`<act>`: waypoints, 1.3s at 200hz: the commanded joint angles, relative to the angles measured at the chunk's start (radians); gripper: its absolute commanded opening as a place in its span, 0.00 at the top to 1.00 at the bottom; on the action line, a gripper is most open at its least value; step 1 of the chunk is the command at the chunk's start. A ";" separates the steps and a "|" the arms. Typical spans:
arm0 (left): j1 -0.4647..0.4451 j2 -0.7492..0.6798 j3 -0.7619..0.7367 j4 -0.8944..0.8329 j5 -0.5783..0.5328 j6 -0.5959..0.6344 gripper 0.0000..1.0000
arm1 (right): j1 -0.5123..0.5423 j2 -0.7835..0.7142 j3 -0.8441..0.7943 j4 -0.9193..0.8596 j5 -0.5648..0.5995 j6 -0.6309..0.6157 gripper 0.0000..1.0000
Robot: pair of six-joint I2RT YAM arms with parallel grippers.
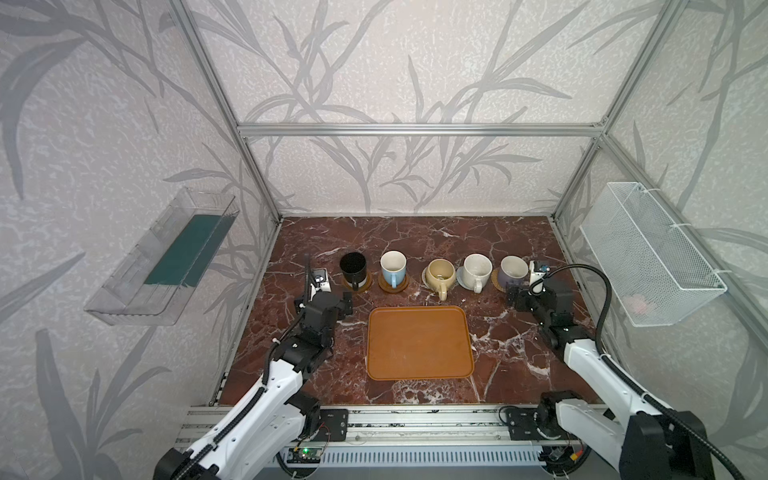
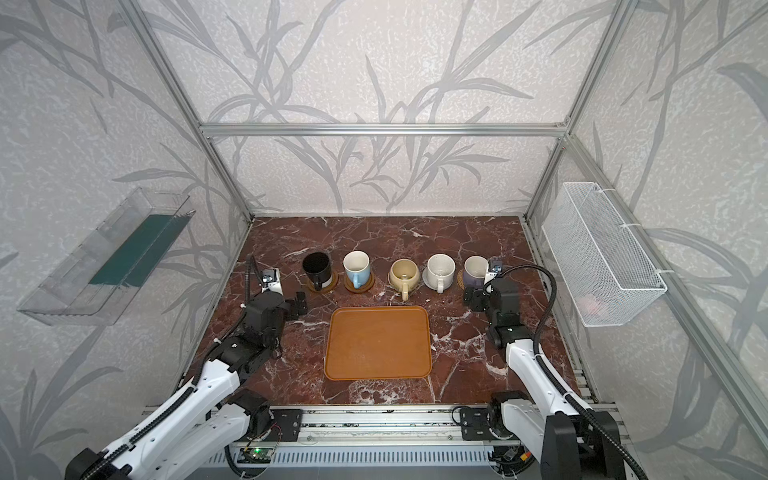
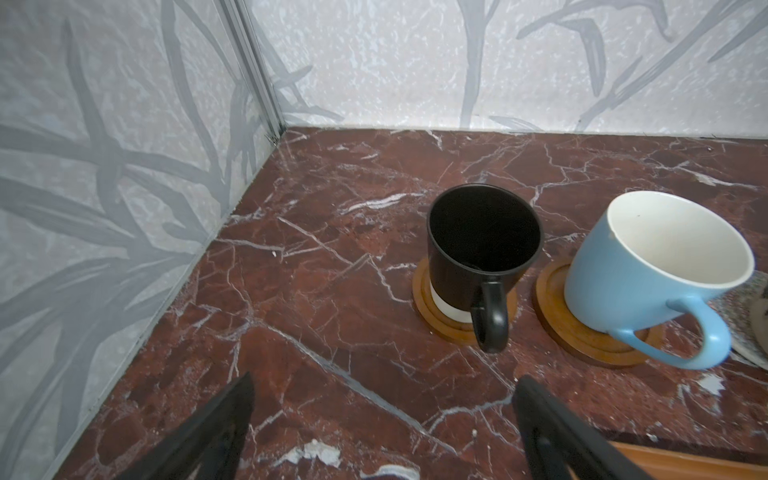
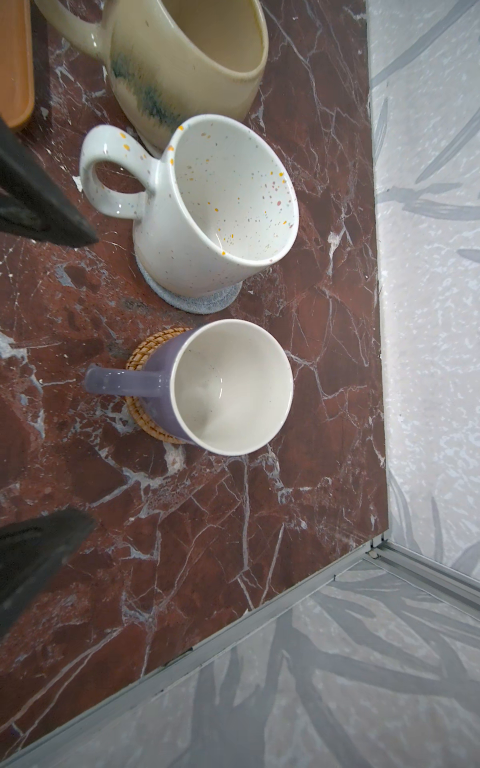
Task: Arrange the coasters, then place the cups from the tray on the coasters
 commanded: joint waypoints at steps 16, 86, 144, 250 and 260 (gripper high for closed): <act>0.056 0.020 -0.075 0.215 -0.040 0.068 0.01 | -0.002 0.034 -0.047 0.150 0.063 -0.054 0.02; 0.120 0.153 -0.163 0.514 -0.039 0.153 0.01 | -0.002 0.088 -0.136 0.389 0.070 -0.087 0.02; 0.193 0.276 -0.165 0.685 0.080 0.204 0.01 | -0.002 0.131 -0.128 0.463 0.019 -0.103 0.04; 0.320 0.530 -0.148 0.866 0.291 0.156 0.01 | 0.037 0.310 -0.112 0.614 -0.005 -0.136 0.04; 0.325 0.540 -0.140 0.859 0.304 0.163 0.01 | 0.046 0.331 -0.113 0.638 -0.007 -0.148 0.04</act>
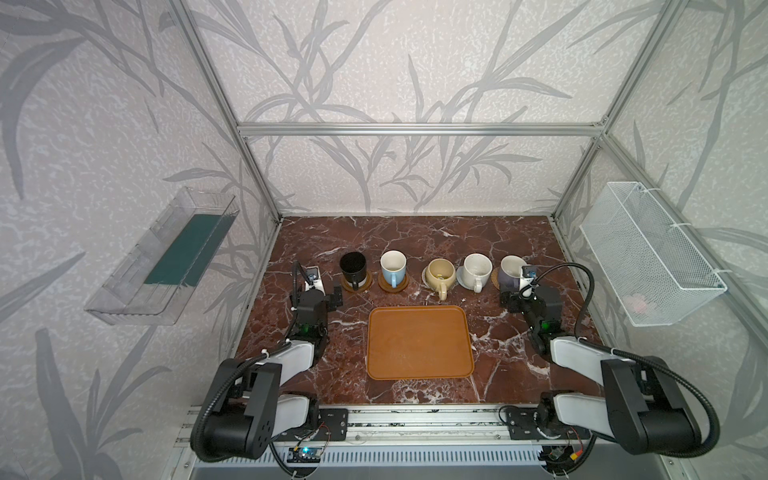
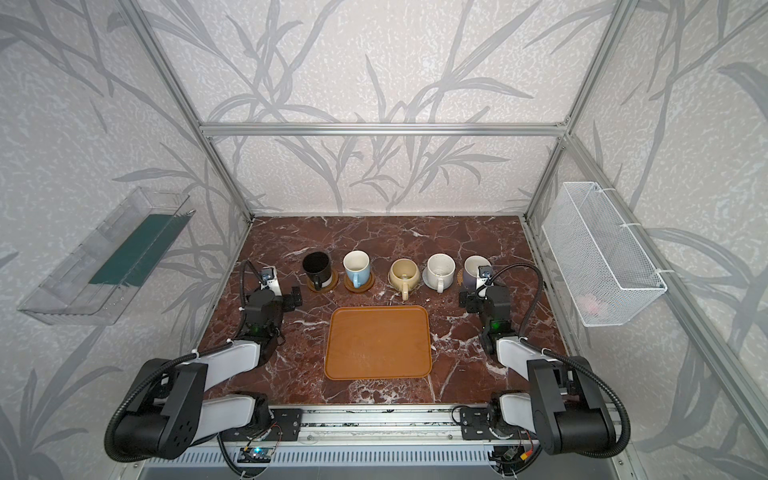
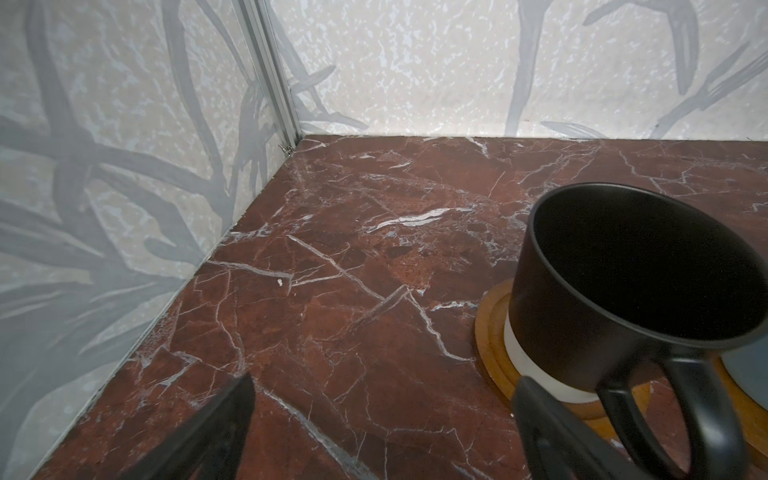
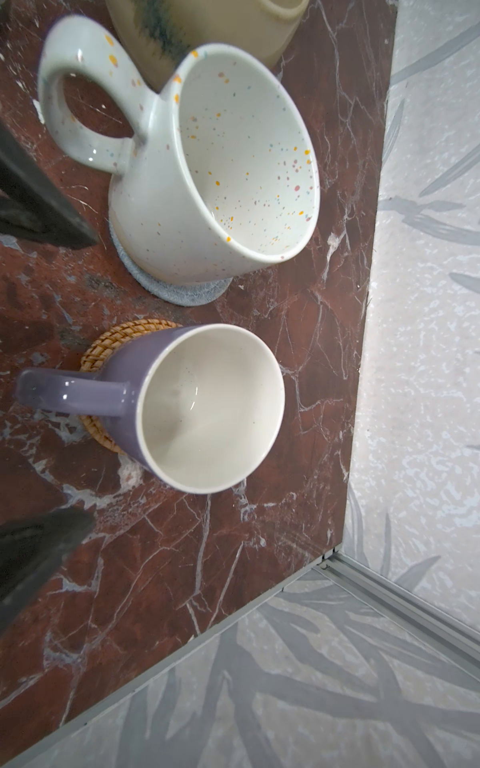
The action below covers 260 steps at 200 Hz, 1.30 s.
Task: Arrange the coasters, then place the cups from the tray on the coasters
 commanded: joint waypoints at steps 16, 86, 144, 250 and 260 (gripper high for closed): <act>0.030 0.040 0.043 0.047 0.075 0.008 0.01 | 0.034 0.062 0.032 0.108 0.006 -0.039 0.04; 0.095 0.149 0.074 0.119 0.172 0.010 0.01 | 0.044 0.156 0.060 0.150 0.067 -0.021 0.02; 0.123 0.271 0.087 0.210 0.199 -0.011 0.01 | 0.044 0.248 0.059 0.241 0.116 -0.001 0.01; 0.135 0.270 0.100 0.182 0.224 -0.013 0.01 | 0.044 0.235 0.087 0.165 0.149 0.017 0.01; 0.134 0.270 0.099 0.182 0.223 -0.012 0.01 | 0.045 0.235 0.086 0.166 0.148 0.017 0.01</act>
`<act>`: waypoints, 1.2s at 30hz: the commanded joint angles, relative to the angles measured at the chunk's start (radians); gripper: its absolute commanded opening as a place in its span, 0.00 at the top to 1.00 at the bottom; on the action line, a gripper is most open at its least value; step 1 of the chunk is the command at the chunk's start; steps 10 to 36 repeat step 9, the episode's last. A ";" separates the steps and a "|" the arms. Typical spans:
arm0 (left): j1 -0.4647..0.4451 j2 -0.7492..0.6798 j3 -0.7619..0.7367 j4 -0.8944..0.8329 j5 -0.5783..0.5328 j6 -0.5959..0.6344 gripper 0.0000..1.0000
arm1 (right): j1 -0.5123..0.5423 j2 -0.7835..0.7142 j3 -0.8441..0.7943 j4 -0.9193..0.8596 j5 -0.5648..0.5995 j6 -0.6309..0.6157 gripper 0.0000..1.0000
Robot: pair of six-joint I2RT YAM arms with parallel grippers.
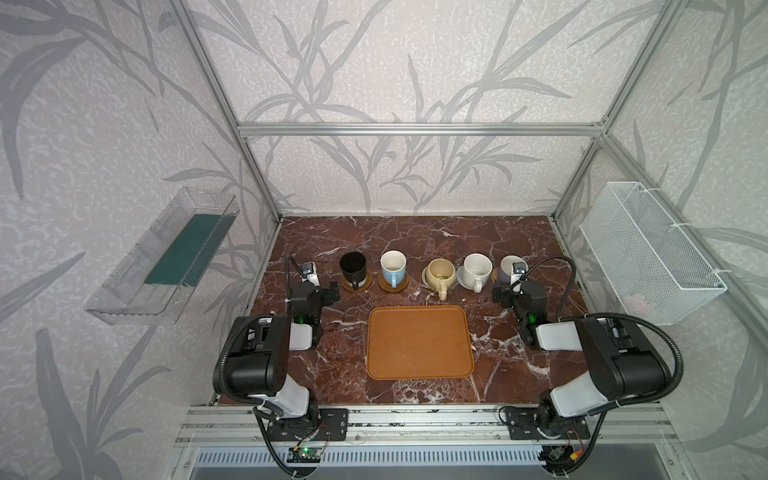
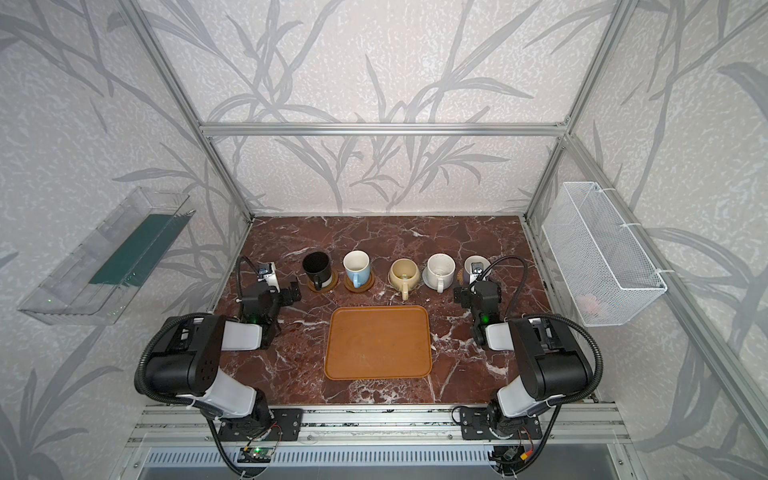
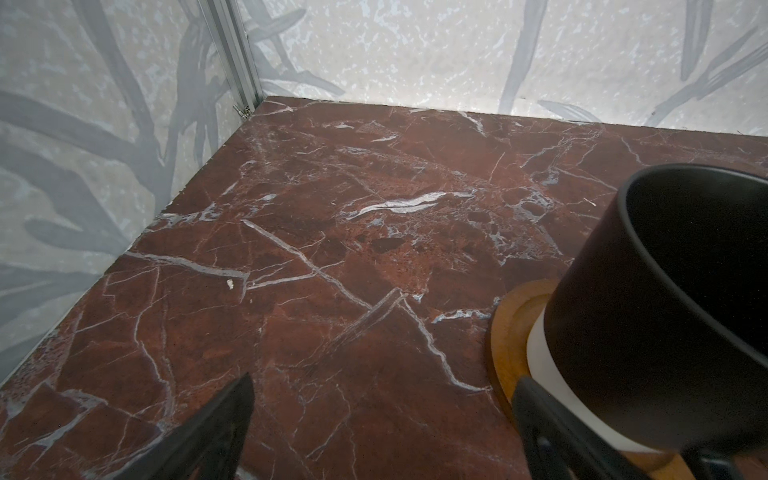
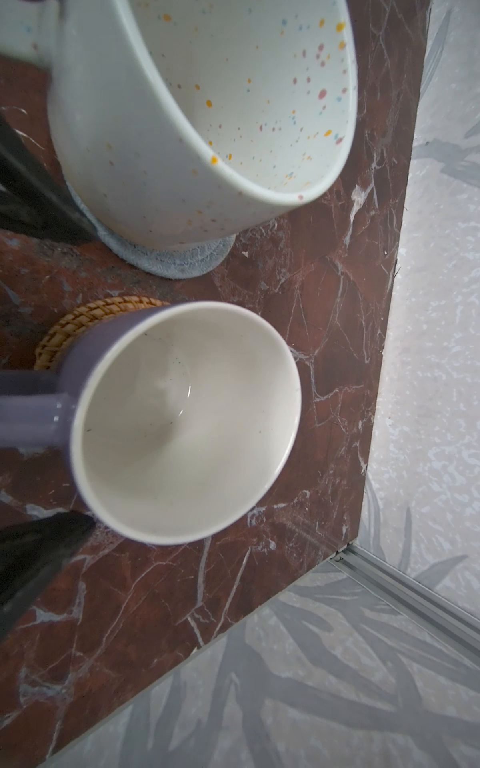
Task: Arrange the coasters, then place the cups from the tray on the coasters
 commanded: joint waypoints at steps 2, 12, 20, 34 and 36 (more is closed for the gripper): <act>-0.006 0.002 0.016 0.031 -0.003 0.009 0.01 | 0.003 -0.012 0.017 0.013 0.016 0.011 0.01; -0.009 0.002 0.022 0.020 -0.013 0.011 0.01 | 0.003 -0.012 0.018 0.013 0.016 0.011 0.01; -0.009 0.002 0.022 0.020 -0.013 0.011 0.01 | 0.003 -0.012 0.018 0.013 0.016 0.011 0.01; -0.009 0.002 0.022 0.020 -0.013 0.011 0.01 | 0.003 -0.012 0.018 0.013 0.016 0.011 0.01; -0.009 0.002 0.022 0.020 -0.013 0.011 0.01 | 0.003 -0.012 0.018 0.013 0.016 0.011 0.01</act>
